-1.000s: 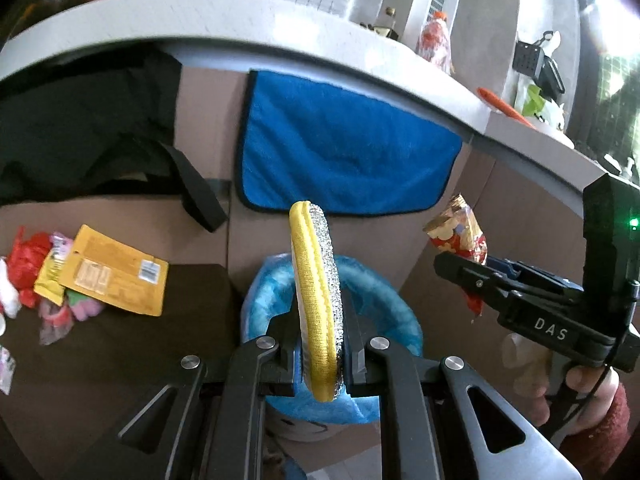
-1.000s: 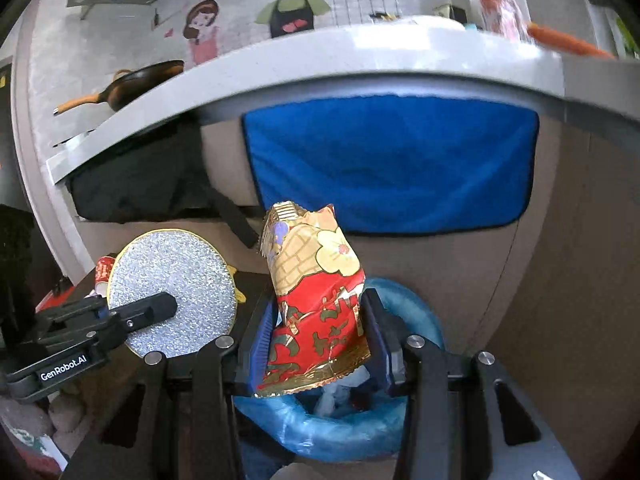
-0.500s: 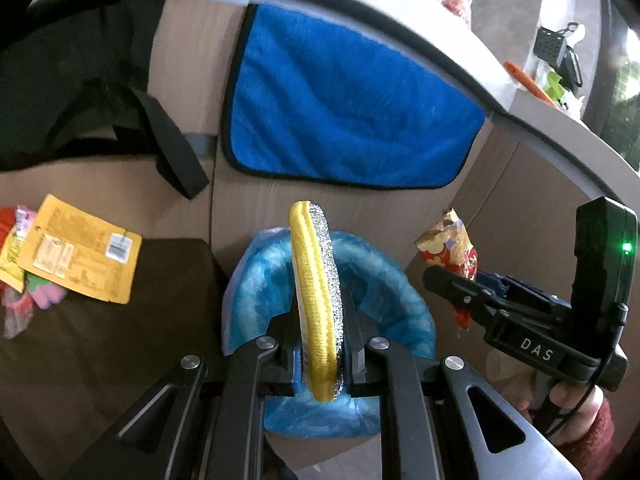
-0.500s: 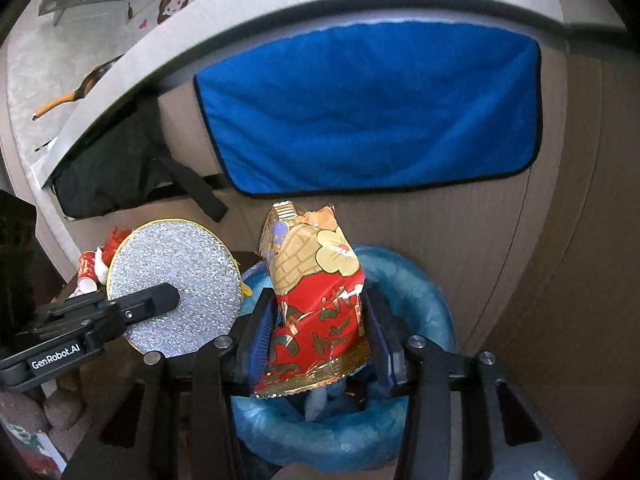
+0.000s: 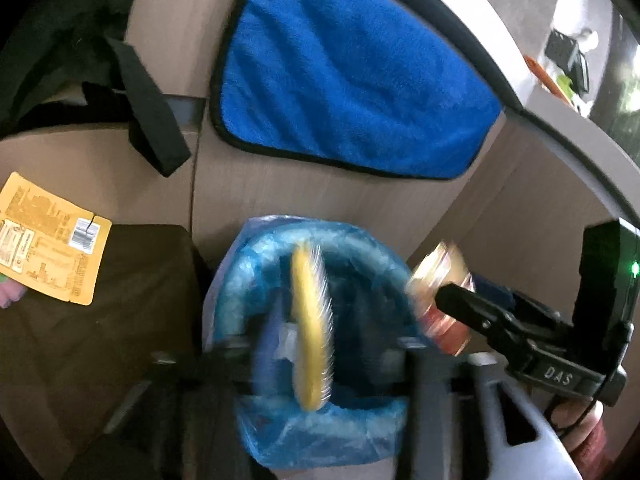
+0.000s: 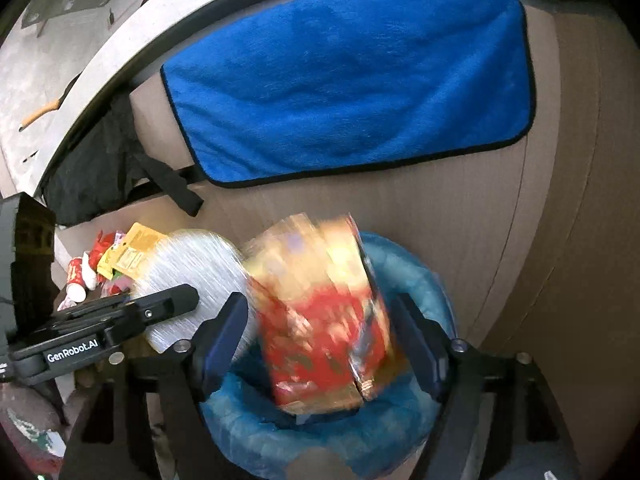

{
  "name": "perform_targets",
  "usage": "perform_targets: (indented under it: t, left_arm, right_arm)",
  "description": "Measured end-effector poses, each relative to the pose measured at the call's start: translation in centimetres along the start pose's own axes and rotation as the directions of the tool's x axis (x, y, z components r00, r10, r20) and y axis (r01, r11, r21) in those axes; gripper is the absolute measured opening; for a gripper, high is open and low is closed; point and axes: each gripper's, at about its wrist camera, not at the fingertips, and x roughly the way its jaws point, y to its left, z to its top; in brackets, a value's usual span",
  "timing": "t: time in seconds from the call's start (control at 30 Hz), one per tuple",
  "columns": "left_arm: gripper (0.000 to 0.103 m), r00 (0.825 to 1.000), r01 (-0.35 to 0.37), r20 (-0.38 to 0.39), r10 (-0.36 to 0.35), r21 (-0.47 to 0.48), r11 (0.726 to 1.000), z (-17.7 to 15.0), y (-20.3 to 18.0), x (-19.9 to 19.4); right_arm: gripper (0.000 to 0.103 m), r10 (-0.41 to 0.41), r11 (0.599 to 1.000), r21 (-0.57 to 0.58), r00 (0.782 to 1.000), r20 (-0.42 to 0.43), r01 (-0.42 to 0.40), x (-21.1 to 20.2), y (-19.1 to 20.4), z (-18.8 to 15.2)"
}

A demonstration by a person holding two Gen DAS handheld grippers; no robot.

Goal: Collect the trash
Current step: 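Move both tools back toward the tissue pack and red paper cup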

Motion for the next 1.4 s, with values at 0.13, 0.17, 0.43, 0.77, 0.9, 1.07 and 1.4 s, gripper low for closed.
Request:
perform_targets:
  t: [0.13,0.17,0.43,0.77,0.9,1.07,1.4]
  left_arm:
    - [0.057,1.000,-0.008,-0.004,0.008,-0.044,0.999,0.3,1.2,-0.2]
    - [0.057,1.000,-0.014,-0.003,0.014,-0.056,0.998,0.3,1.6,-0.5]
    - [0.057,0.993,-0.106,0.043,0.107,-0.039,0.994,-0.3,3.1,-5.0]
    - [0.057,0.939,-0.300,0.155,0.308,-0.075,0.951,-2.2,8.9,-16.5]
    - [0.058,0.904,-0.376,0.154,0.398,-0.153,0.914,-4.1,13.3,-20.9]
    - [0.058,0.849,-0.462,0.137,0.510,-0.276,0.843,-7.5,20.0,-26.7]
    - [0.058,0.806,-0.502,0.091,0.585,-0.420,0.756,-10.9,28.9,-33.8]
  right_arm:
    - [0.072,-0.007,1.000,0.007,1.000,-0.004,0.007,-0.3,-0.3,-0.1]
    - [0.072,-0.006,1.000,0.011,1.000,-0.008,0.006,-0.4,-0.4,-0.2]
    - [0.072,-0.018,1.000,-0.017,1.000,0.002,0.018,-2.2,1.6,-0.7]
    - [0.072,0.011,0.990,-0.143,1.000,0.029,-0.006,-4.9,9.8,-0.6]
    - [0.072,0.043,0.980,-0.197,0.999,0.025,-0.038,-4.7,13.7,-1.1]
    - [0.072,0.121,0.960,-0.253,0.993,-0.016,-0.121,-3.6,19.0,-1.8]
    - [0.072,0.306,0.838,-0.410,0.932,-0.195,-0.361,0.5,31.5,-3.5]
